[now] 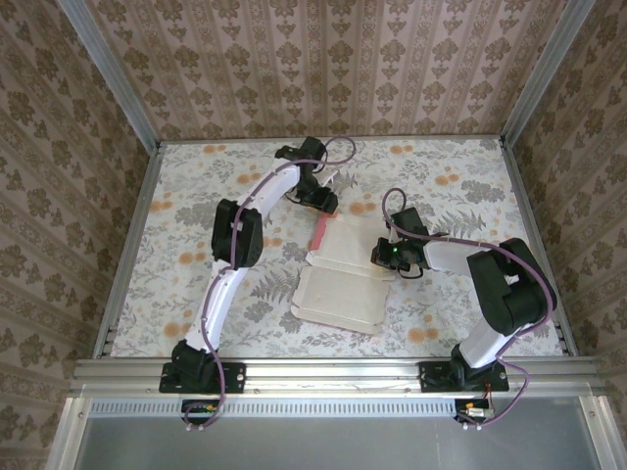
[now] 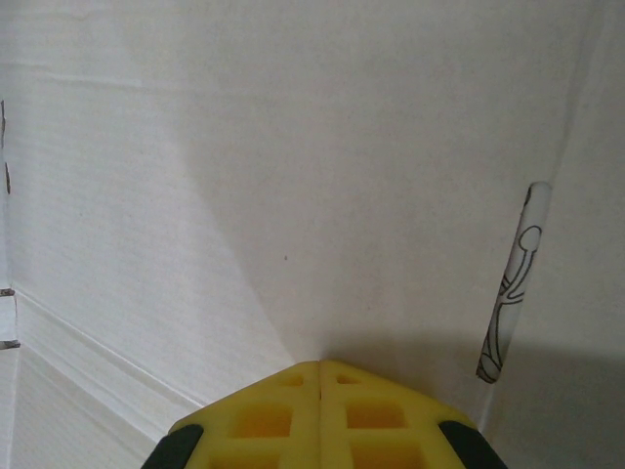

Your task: Fold the paper box

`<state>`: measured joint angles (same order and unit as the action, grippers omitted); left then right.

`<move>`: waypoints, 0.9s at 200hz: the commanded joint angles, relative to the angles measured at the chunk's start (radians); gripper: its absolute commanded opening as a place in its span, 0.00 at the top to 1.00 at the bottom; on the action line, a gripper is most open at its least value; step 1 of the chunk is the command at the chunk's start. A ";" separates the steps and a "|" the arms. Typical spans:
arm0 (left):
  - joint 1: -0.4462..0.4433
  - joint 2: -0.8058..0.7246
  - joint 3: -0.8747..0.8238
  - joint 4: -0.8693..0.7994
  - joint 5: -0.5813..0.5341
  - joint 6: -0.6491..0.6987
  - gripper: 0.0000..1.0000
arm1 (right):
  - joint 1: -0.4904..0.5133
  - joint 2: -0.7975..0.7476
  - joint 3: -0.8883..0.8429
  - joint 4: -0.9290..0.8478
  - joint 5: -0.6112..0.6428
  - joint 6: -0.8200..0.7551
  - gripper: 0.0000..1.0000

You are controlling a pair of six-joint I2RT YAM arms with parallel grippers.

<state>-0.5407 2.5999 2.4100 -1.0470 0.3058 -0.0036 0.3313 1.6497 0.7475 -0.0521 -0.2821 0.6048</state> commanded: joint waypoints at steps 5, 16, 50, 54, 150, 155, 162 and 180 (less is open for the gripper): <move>-0.020 0.064 0.044 -0.100 -0.089 0.013 0.52 | -0.001 0.044 -0.023 -0.067 0.020 -0.012 0.99; -0.028 0.073 0.061 -0.114 -0.112 0.016 0.52 | -0.001 0.042 -0.023 -0.068 0.021 -0.013 0.99; -0.046 0.089 0.095 -0.148 -0.188 0.022 0.54 | 0.000 0.043 -0.022 -0.066 0.020 -0.011 0.99; -0.049 0.089 0.097 -0.150 -0.197 0.023 0.54 | -0.001 0.045 -0.022 -0.065 0.020 -0.011 0.99; -0.108 0.127 0.174 -0.244 -0.363 0.051 0.55 | 0.001 0.035 -0.012 -0.068 0.009 -0.008 0.99; -0.109 0.130 0.179 -0.248 -0.362 0.050 0.55 | 0.001 0.033 -0.011 -0.070 0.009 -0.009 0.99; -0.111 0.131 0.182 -0.250 -0.366 0.047 0.55 | 0.000 0.033 -0.012 -0.070 0.007 -0.008 0.99; -0.117 0.134 0.187 -0.252 -0.376 0.053 0.55 | 0.002 0.036 -0.010 -0.072 0.006 -0.008 0.99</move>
<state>-0.6472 2.6770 2.5885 -1.1946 -0.0319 0.0235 0.3313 1.6508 0.7475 -0.0513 -0.2890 0.6048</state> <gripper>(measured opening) 0.452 0.065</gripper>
